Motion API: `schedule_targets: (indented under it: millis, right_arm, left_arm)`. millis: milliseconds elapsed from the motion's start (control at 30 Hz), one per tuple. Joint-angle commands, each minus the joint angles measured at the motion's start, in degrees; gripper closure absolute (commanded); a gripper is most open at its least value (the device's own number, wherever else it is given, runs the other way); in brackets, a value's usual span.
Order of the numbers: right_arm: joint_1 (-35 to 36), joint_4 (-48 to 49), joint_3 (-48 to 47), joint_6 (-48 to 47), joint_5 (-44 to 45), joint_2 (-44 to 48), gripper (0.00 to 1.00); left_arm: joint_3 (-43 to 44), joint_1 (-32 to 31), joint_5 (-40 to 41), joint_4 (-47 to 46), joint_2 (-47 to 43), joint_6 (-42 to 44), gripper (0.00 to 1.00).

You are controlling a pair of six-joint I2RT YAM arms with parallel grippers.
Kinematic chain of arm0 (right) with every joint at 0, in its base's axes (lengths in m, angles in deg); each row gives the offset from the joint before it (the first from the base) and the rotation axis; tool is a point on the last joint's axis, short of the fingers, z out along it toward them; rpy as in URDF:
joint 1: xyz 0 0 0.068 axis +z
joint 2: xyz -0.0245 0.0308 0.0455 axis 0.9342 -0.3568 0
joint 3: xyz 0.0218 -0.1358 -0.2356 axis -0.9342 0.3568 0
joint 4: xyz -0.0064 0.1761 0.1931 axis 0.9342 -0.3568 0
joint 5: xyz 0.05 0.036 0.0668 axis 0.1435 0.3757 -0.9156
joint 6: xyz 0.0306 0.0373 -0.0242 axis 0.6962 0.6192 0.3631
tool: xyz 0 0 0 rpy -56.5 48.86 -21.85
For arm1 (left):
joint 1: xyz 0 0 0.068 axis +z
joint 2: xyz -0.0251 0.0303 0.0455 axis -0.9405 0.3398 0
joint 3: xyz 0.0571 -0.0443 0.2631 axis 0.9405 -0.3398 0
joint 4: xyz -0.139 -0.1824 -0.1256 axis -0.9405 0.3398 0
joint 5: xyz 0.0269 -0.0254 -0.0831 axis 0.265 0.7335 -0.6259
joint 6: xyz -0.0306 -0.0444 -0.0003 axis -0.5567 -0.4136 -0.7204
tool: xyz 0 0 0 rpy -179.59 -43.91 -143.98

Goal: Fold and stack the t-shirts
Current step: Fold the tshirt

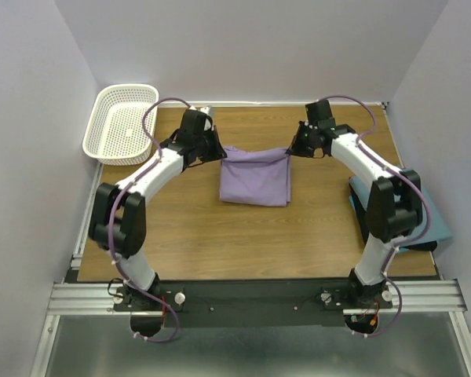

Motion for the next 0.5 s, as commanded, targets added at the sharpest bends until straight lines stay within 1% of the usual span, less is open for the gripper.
schedule_targets:
  millis: [0, 33, 67, 100, 133, 167, 200, 233, 267, 300, 333, 367, 433, 467]
  right_arm:
    - [-2.86, 4.95, -7.95, -2.19, -4.11, -9.38, 1.0]
    - [-3.21, 5.48, -9.97, -2.72, -5.34, -13.41, 0.99]
    - [-3.65, 5.74, -11.81, -2.9, -6.05, -15.71, 0.96]
    - [-3.74, 5.66, -15.31, -2.64, -5.97, -17.65, 0.92]
    - [-4.35, 5.66, -16.57, -2.37, -6.84, -20.8, 0.8]
    - [-4.53, 5.66, -17.45, -2.2, -7.98, -22.05, 0.67]
    - [-4.53, 5.66, -19.72, -2.8, -7.81, -22.85, 0.56]
    - [-4.62, 5.66, -20.35, -3.25, -7.12, -23.64, 0.41]
    - [-4.71, 5.57, -21.14, -3.51, -5.72, -23.99, 0.36]
    - [-4.79, 5.57, -21.76, -4.21, -4.66, -23.82, 0.31]
    - [-4.97, 5.57, -21.5, -4.3, -2.56, -22.78, 0.23]
    - [-4.97, 5.57, -21.24, -4.48, -1.76, -22.77, 0.22]
    - [-4.97, 5.48, -20.36, -5.18, -0.87, -20.49, 0.22]
    - [-4.88, 5.57, -18.88, -5.44, -0.61, -19.44, 0.22]
  left_arm:
    - [6.6, 1.63, 0.38, -5.63, 8.58, -2.53, 1.0]
    - [8.44, 1.89, 0.73, -5.81, 12.95, -3.05, 1.0]
    - [12.64, 2.07, 0.38, -5.99, 15.43, -3.32, 1.0]
    - [15.46, 2.25, 0.29, -4.33, 20.76, -2.28, 0.98]
    - [22.02, 2.34, 0.82, -2.66, 23.43, -1.48, 0.96]
    - [25.13, 2.6, 1.17, 1.18, 25.72, 0.09, 0.96]
    - [27.77, 3.21, 1.61, 2.35, 29.31, 0.45, 0.88]
    - [30.41, 3.65, 1.09, 2.62, 30.04, 0.89, 0.84]
    - [30.78, 4.18, 1.08, 2.36, 30.13, 1.16, 0.76]
    - [30.79, 4.7, 1.0, 2.1, 29.09, 1.25, 0.72]
    - [30.18, 5.84, 0.91, 1.92, 28.21, 1.16, 0.68]
    - [29.3, 6.37, 0.56, 1.31, 27.16, 1.25, 0.65]
    - [27.46, 7.43, 0.38, -0.79, 23.38, 0.72, 0.64]
    - [24.75, 7.96, 0.64, -2.37, 21.97, 0.29, 0.62]
